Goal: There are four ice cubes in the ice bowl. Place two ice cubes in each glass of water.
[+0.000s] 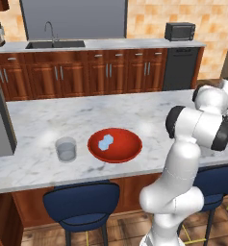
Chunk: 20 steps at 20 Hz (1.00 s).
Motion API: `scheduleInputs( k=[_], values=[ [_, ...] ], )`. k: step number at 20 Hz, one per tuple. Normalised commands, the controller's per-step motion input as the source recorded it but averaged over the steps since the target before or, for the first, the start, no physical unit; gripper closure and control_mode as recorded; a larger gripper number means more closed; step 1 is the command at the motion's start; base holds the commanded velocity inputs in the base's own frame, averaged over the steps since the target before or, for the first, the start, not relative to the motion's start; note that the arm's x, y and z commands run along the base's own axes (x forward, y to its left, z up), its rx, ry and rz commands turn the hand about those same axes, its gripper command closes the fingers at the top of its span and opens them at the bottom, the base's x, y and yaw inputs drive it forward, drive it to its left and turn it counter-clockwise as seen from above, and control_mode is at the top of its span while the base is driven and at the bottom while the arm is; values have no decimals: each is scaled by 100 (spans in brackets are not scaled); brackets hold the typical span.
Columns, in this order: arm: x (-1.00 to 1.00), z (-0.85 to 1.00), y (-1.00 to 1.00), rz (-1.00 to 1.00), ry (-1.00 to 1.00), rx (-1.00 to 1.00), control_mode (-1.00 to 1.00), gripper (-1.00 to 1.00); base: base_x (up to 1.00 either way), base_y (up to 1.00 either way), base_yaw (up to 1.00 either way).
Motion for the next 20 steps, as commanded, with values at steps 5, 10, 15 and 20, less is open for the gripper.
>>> scheduleInputs(
  k=[5, 10, 15, 20],
  values=[
    [-69, 70, 79, 14, -17, 0, -100, -100, 0, 0, 0],
    [-26, 60, 100, 17, -2, 0, -100, -100, 0, 0, 0],
    [-4, 37, 100, 19, 0, -4, -100, -100, 0, 0, 0],
    [0, 10, 100, 15, 1, -3, -100, -100, 0, 0, 0]
  ],
)
